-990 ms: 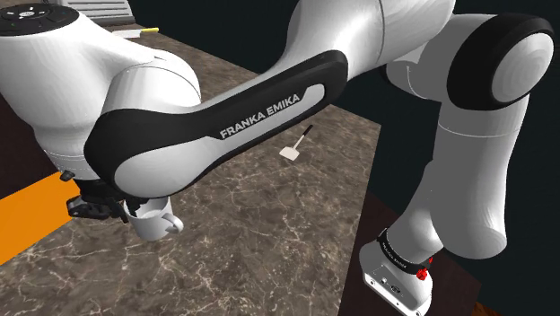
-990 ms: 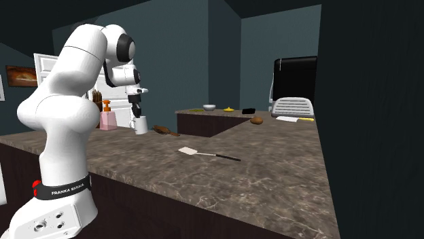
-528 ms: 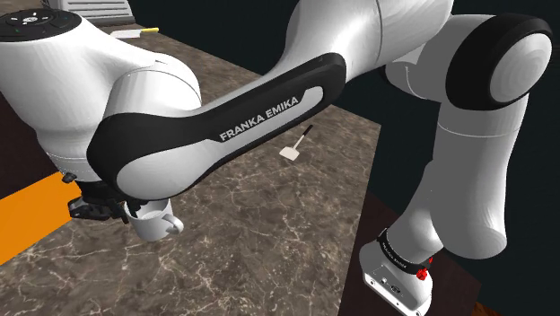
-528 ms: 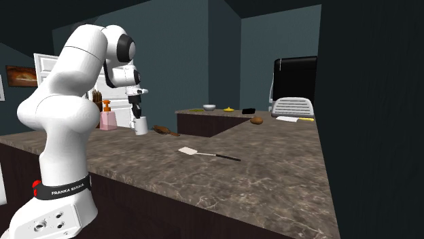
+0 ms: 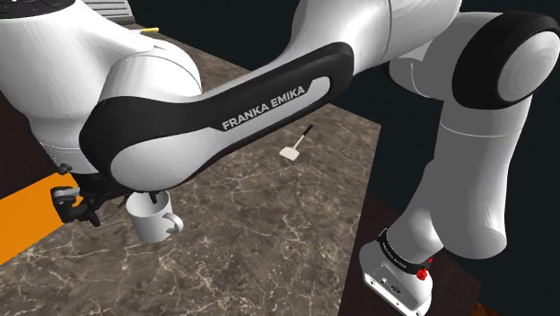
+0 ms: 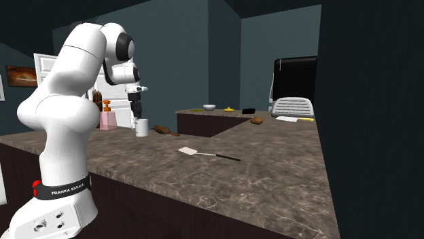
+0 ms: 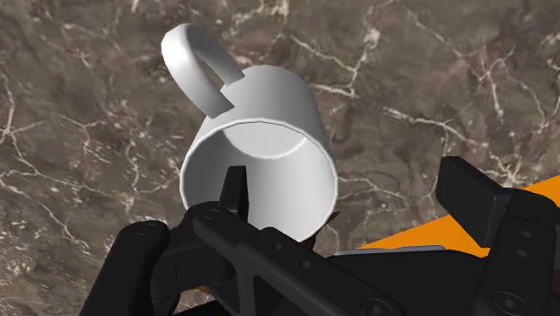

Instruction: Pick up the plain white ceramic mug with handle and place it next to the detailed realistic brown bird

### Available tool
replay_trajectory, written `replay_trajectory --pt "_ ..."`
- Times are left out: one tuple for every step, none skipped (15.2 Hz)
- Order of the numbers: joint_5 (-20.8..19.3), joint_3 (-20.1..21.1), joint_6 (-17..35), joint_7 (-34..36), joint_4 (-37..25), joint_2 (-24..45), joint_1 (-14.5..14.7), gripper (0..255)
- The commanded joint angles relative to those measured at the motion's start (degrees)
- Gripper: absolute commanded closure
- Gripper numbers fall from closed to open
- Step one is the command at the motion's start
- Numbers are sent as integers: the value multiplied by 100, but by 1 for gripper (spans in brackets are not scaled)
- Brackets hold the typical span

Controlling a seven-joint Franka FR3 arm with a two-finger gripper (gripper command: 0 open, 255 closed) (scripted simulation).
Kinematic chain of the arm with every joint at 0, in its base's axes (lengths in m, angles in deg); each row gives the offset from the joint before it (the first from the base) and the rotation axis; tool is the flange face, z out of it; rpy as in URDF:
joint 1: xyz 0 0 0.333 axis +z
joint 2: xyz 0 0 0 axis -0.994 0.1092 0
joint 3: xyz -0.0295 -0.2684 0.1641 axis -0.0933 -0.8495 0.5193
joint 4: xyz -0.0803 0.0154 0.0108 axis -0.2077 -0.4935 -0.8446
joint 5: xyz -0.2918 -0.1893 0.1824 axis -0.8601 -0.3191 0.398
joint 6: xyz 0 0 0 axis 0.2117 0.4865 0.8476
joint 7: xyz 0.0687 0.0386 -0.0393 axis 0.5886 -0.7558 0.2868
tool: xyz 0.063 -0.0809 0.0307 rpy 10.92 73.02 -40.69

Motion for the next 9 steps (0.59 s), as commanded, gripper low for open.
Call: replay_trajectory --pt "82 49 -285 -52 -194 -106 12 0" --pt "116 68 -411 -75 -283 -151 17 0" --pt "116 67 -411 -75 -283 -151 17 0" --pt "117 68 -410 -75 -282 -151 16 0" --pt "117 68 -411 -75 -282 -151 17 0" --pt "116 68 -411 -75 -283 -151 17 0" --pt "116 68 -411 -75 -283 -151 17 0" --pt "116 68 -411 -75 -283 -151 17 0" --pt "116 68 -411 -75 -283 -151 17 0"
